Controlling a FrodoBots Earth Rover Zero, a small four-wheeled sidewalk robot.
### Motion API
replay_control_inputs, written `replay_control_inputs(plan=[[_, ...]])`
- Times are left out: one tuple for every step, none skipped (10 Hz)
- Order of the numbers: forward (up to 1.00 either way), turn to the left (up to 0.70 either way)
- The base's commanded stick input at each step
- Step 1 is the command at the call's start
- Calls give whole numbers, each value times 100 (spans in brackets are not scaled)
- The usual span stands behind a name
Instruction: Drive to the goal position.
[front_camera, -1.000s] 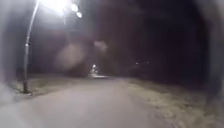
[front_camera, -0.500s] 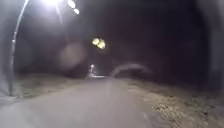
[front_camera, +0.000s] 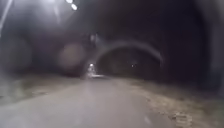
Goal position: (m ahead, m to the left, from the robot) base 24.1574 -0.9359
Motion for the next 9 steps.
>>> replay_control_inputs(plan=[[100,0],[100,0],[100,0],[100,0],[100,0],[100,0],[100,0],[100,0],[100,0]])
